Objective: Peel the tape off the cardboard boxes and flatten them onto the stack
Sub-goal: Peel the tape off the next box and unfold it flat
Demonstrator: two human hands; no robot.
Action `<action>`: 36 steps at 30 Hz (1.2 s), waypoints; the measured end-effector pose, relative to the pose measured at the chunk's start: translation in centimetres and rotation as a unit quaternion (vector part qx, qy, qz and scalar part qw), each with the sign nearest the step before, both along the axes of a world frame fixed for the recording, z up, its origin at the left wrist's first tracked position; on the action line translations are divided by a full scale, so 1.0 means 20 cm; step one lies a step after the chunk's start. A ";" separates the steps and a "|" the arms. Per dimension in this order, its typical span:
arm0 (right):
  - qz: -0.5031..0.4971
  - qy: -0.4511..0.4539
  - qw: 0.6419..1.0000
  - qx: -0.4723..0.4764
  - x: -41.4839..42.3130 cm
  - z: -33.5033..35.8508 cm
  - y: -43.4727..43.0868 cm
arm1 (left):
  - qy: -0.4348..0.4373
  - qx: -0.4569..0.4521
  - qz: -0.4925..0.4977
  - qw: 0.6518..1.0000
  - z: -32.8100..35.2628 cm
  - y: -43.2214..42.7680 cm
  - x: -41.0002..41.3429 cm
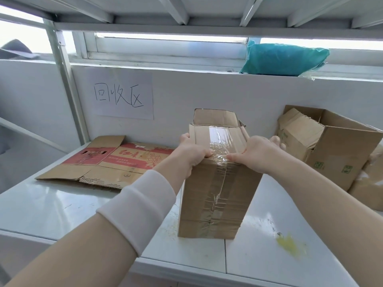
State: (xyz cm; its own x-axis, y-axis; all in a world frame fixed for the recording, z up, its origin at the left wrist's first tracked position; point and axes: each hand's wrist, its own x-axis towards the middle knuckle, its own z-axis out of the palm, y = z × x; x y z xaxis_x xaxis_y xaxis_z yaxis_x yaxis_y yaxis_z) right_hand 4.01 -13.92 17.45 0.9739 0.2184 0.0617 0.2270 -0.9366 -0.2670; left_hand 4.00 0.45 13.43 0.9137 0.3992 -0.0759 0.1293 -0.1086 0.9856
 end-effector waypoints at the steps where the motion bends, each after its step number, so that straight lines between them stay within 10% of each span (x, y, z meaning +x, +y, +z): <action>1: 0.000 0.002 1.000 0.014 0.01 -0.01 0.00 | 0.001 0.000 0.001 1.000 0.00 0.00 0.00; 8: -0.003 -0.024 0.969 0.246 -0.02 -0.12 -0.05 | 0.004 0.008 0.012 1.000 0.01 -0.02 -0.01; 16: -0.004 -0.135 0.987 -0.083 -0.01 0.00 -0.06 | 0.004 0.020 0.001 1.000 0.02 -0.04 -0.02; 36: 0.003 -0.112 0.956 -0.269 0.00 0.05 0.02 | -0.008 0.026 0.009 1.000 -0.01 -0.05 0.00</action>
State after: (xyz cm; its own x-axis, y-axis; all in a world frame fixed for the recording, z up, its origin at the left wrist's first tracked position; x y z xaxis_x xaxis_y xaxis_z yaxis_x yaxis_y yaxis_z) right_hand 3.93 -13.49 18.52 0.9481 0.2829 0.1452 0.2279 -0.9230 0.3102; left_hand 3.96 -0.52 13.24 0.9074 0.4184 -0.0390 0.1152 -0.1585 0.9806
